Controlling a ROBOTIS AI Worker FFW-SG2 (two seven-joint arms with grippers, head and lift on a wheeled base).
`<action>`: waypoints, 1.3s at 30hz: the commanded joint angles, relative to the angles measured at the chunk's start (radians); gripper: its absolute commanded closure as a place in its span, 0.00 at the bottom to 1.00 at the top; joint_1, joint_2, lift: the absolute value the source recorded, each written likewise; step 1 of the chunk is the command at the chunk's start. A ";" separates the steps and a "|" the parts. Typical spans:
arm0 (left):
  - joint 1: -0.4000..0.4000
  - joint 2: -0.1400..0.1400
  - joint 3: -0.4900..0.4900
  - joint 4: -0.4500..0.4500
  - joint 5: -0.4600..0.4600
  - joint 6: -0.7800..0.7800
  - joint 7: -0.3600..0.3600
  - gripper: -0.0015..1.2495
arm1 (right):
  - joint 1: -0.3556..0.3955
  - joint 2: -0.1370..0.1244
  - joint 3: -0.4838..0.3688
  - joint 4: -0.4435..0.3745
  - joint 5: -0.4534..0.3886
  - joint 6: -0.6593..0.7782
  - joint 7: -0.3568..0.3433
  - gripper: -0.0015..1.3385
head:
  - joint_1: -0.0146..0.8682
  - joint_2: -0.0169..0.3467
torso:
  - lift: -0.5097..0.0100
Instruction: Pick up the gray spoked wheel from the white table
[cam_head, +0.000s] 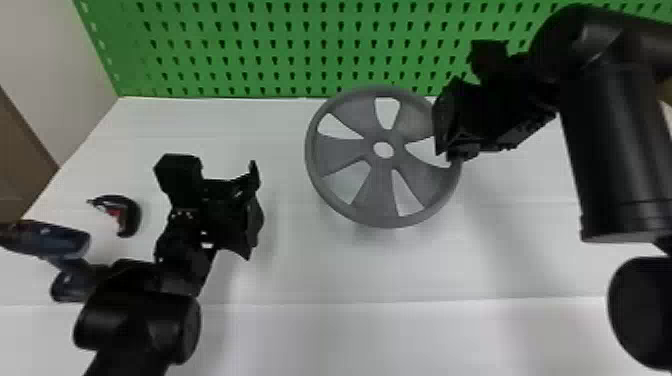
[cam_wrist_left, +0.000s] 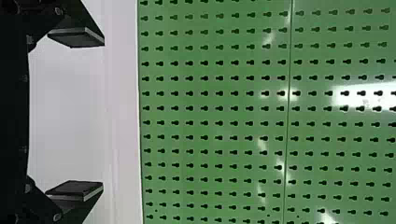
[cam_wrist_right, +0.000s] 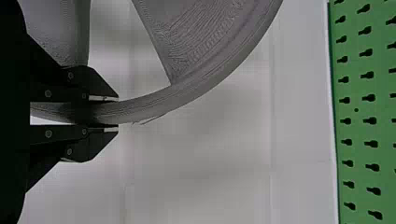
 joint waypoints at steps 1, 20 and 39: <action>0.000 0.000 0.002 -0.002 0.000 0.000 0.000 0.15 | 0.056 -0.003 -0.014 -0.096 -0.004 0.001 0.000 0.84 | 0.89 0.17 | 0.79; 0.000 -0.002 0.011 -0.031 0.014 0.000 0.000 0.15 | 0.380 0.006 -0.007 -0.355 -0.035 -0.532 0.001 0.84 | 0.89 0.17 | 0.79; -0.001 -0.003 0.012 -0.059 0.026 -0.002 0.014 0.15 | 0.651 0.014 0.058 -0.393 0.222 -1.321 0.118 0.84 | 0.89 0.17 | 0.79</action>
